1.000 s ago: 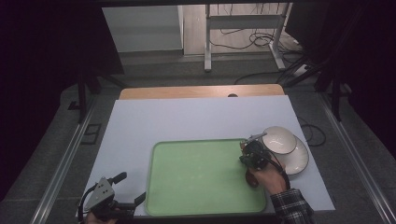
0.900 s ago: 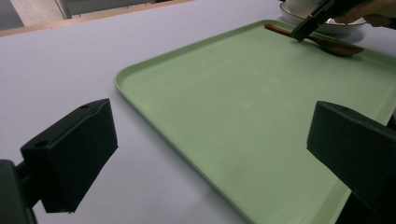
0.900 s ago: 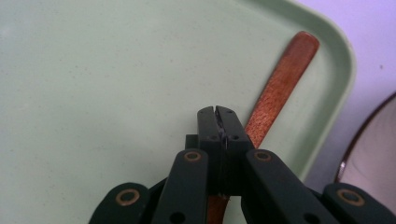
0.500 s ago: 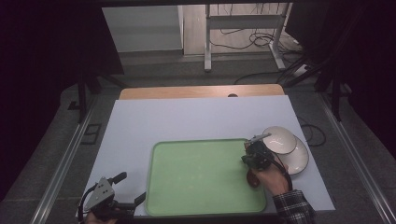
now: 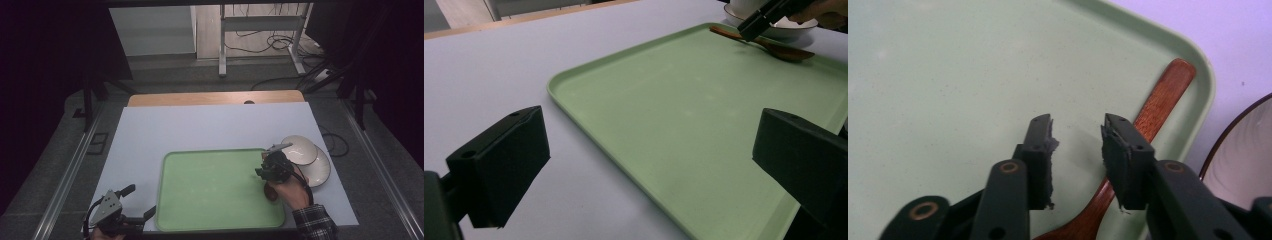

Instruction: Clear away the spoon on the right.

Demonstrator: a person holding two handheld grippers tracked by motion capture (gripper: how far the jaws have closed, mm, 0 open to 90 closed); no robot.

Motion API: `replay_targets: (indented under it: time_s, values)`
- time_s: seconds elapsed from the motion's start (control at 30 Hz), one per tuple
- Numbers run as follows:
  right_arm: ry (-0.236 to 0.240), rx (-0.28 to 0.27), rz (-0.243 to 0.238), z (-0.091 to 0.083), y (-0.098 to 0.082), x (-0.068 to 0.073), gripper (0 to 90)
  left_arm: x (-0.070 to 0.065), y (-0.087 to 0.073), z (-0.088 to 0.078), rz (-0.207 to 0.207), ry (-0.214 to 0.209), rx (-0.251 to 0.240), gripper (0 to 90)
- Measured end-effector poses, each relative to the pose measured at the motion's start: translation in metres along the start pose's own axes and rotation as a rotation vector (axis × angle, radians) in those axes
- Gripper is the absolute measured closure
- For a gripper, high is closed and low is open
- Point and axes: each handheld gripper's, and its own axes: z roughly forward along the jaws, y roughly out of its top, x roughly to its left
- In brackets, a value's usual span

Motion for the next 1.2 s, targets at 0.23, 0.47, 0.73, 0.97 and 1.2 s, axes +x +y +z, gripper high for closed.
replay_targets:
  time_s: [0.23, 0.47, 0.73, 0.97, 1.2]
  values:
    - [0.007, -0.025, -0.006, -0.005, 0.000, 0.001, 53.7, 0.000, 0.000, 0.000, -0.001, 0.000, 0.002, 1.2]
    - [0.006, -0.045, -0.015, -0.008, -0.001, 0.003, 43.2, 0.000, 0.000, 0.000, -0.002, 0.000, 0.003, 1.2]
    - [0.010, -0.088, -0.021, -0.014, -0.001, 0.004, 29.1, 0.000, 0.000, 0.000, -0.005, 0.003, -0.001, 1.2]
    - [0.016, -0.136, -0.035, -0.023, -0.003, 0.007, 18.1, 0.000, 0.000, 0.000, -0.006, 0.002, 0.003, 1.4]
    - [0.040, -0.164, -0.047, -0.031, -0.008, 0.009, 10.8, 0.000, 0.000, 0.000, -0.006, 0.004, 0.003, 1.4]
